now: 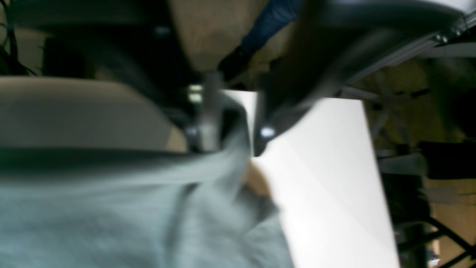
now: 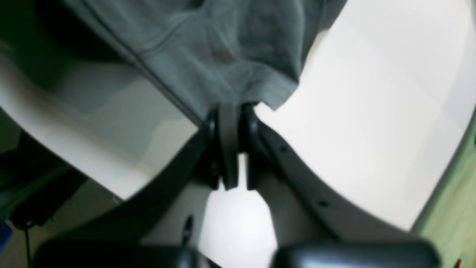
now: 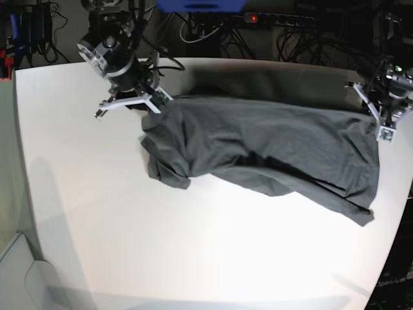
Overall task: Layout the t-shirt on the table in an organized manner, then fold the t-shirt properly
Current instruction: 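Release the shirt with the right gripper and lift it away, then lower the right gripper onto the shirt edge nearest it and grasp, then pull the grasped shirt edge with the right gripper away from the left gripper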
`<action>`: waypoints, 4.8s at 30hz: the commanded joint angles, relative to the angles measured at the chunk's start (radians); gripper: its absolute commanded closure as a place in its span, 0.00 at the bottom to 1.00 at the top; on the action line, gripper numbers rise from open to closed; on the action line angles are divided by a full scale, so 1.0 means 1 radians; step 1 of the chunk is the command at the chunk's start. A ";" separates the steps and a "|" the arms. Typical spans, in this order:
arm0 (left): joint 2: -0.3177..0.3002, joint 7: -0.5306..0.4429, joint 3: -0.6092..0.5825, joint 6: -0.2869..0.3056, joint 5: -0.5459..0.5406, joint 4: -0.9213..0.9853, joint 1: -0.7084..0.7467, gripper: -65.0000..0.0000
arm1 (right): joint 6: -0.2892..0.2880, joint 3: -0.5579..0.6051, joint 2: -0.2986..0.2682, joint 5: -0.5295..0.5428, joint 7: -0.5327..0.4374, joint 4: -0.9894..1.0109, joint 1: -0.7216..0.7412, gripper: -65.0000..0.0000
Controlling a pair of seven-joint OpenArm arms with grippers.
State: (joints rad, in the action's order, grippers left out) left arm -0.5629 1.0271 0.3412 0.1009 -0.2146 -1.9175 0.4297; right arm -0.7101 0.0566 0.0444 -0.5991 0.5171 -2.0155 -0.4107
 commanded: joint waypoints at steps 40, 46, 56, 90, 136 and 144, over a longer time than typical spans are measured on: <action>0.208 -0.012 -0.044 -0.008 0.132 0.163 -0.211 0.42 | 0.012 -0.047 0.005 0.003 -0.012 -0.015 0.195 0.46; 0.194 -0.012 -0.084 -0.010 0.132 0.270 -0.263 0.42 | 0.012 0.067 0.005 0.005 -0.010 0.032 0.296 0.42; 0.166 -0.057 -0.097 -0.010 0.185 0.353 -0.266 0.42 | 0.012 0.217 0.041 0.003 -0.010 0.315 0.479 0.42; 0.157 -0.101 -0.097 -0.008 0.260 0.379 -0.231 0.42 | 0.012 0.412 0.113 0.009 -0.162 0.813 0.751 0.42; 0.143 -0.101 -0.097 -0.008 0.261 0.390 -0.231 0.42 | 0.094 0.305 0.113 0.132 -0.311 1.142 0.956 0.97; 0.116 -0.103 -0.097 -0.008 0.261 0.387 -0.194 0.42 | 0.088 0.159 0.113 0.132 -0.285 1.050 1.048 0.97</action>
State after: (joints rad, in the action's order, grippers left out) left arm -0.4358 0.8848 0.2424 0.0875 0.0410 -1.5311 0.2325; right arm -0.6235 0.2119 0.1440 -0.4824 0.2569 -0.9497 0.6079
